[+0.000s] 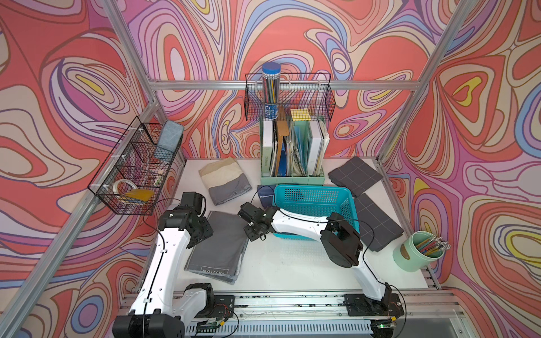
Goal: Put the folded pillowcase in the basket
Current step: Adjust the pillowcase at the center of the board.
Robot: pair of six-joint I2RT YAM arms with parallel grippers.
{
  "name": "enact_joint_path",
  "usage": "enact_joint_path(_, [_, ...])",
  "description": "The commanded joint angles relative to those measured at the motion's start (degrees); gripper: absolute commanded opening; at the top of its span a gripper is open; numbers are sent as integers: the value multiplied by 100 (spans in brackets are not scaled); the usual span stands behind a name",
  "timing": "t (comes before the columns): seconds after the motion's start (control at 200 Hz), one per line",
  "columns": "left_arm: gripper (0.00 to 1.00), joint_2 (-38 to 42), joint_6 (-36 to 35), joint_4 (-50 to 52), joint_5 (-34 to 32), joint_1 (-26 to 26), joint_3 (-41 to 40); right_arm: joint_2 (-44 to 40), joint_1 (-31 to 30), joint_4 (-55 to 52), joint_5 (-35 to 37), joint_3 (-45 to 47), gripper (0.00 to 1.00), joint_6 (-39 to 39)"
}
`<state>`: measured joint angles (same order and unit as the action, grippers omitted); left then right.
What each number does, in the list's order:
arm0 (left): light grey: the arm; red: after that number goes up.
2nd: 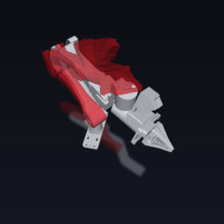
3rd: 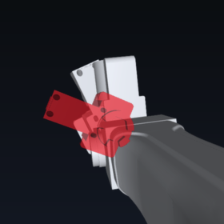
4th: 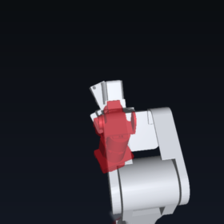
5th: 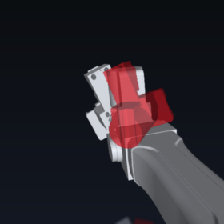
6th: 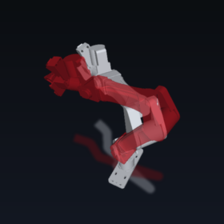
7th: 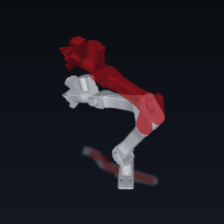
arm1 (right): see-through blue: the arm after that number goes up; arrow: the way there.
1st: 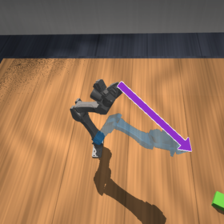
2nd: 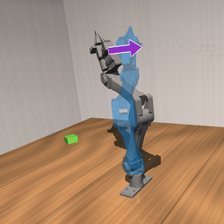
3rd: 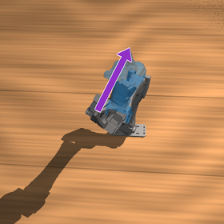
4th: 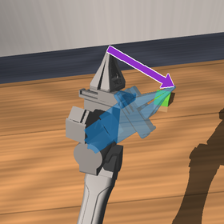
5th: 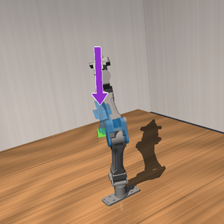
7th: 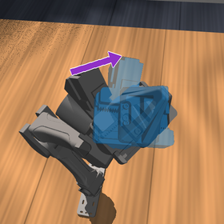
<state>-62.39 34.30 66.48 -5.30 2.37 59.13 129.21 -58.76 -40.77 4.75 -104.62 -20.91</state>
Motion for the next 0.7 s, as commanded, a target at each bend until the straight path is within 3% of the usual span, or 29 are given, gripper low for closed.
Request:
enact_joint_path(0.0, [49,-313,-103,-94,-66,59,287,-180,-14,-29,209,-296,29,-59])
enact_joint_path(0.11, [50,-581,-280,-6,-258,182,466,-1,-15,-46,77,-649,33,-71])
enact_joint_path(0.205, [51,-724,-452,-20,-248,584,428,185,-13,-105,65,-920,36,-40])
enact_joint_path(0.31, [53,-791,-425,-94,-20,785,293,450,64,-223,163,-1339,40,88])
enact_joint_path(0.481, [52,-769,-208,-48,510,850,-48,950,301,-379,-260,-2103,41,377])
enact_joint_path(0.531, [52,-610,-113,-52,609,852,-214,1091,304,-387,-474,-2272,37,438])
enact_joint_path(0.621, [51,-328,-2,53,782,839,-307,1242,268,-310,-1027,-2379,11,398])
enact_joint_path(0.696, [51,-165,81,190,1016,853,-116,1205,165,-250,-891,-2257,4,419])
